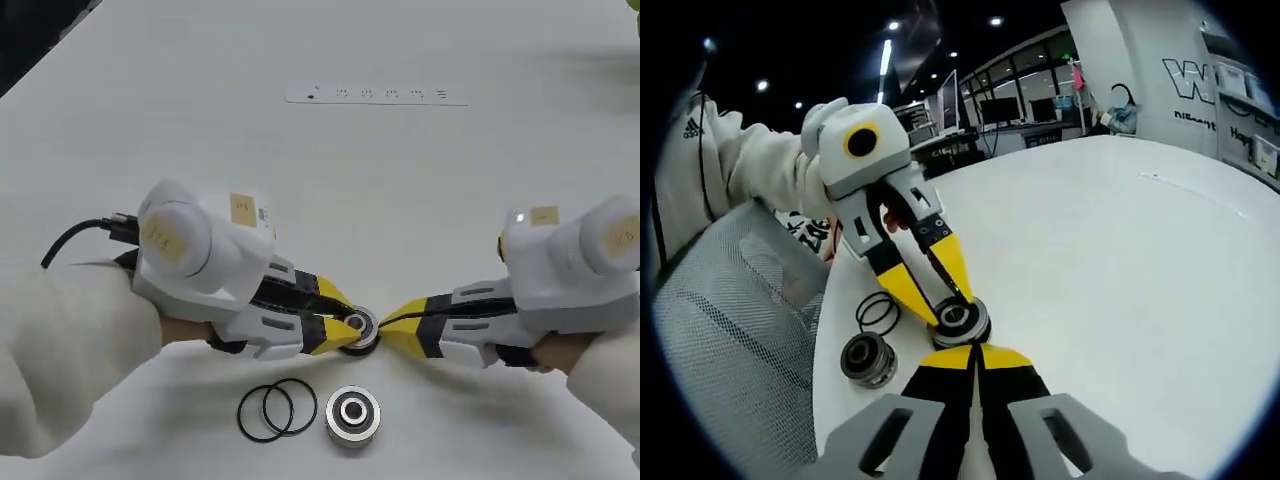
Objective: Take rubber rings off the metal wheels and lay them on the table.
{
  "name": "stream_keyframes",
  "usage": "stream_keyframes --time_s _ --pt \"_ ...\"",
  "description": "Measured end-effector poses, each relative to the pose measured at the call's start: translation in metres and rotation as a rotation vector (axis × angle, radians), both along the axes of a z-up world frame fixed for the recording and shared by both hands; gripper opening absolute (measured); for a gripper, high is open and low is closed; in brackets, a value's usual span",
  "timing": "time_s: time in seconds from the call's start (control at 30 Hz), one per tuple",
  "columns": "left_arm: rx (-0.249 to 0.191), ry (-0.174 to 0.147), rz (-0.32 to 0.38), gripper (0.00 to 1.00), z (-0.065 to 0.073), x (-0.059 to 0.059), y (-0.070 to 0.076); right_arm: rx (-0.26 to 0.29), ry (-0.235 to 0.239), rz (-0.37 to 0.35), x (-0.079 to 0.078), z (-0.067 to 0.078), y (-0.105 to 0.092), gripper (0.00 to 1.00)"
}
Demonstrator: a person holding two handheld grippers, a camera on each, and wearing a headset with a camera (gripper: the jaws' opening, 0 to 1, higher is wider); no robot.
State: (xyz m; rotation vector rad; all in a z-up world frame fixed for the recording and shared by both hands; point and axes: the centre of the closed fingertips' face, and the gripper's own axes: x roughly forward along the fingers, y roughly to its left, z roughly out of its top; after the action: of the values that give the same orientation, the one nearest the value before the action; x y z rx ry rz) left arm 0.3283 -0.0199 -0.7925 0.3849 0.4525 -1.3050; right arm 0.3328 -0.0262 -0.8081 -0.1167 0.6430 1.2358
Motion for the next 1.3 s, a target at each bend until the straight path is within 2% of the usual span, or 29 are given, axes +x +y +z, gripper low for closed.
stream_keyframes --time_s 0.13,0.2,0.3,0.4,0.5,0.93,1.3 --pt "0.000 -0.004 -0.001 0.13 0.000 0.000 0.000 0.054 0.079 -0.050 0.002 0.002 -0.001 0.00" --pt "-0.002 -0.004 0.000 0.13 0.000 -0.001 0.000 0.098 0.148 -0.095 0.002 0.002 -0.002 0.00" --pt "-0.004 -0.005 0.003 0.13 0.000 -0.001 0.000 0.156 0.216 -0.142 0.004 0.004 -0.003 0.00" --pt "-0.005 -0.006 0.004 0.13 0.001 -0.001 0.000 0.229 0.284 -0.181 0.003 0.011 -0.001 0.00" --pt "-0.006 -0.008 0.004 0.13 0.001 -0.002 -0.001 0.208 0.260 -0.170 0.002 0.010 -0.001 0.00" --pt "-0.004 -0.015 -0.005 0.13 0.001 -0.003 -0.001 0.190 0.245 -0.163 -0.006 0.019 0.006 0.00" --pt "-0.002 -0.019 -0.007 0.13 0.001 -0.003 -0.001 0.183 0.223 -0.143 -0.007 0.020 0.007 0.00"
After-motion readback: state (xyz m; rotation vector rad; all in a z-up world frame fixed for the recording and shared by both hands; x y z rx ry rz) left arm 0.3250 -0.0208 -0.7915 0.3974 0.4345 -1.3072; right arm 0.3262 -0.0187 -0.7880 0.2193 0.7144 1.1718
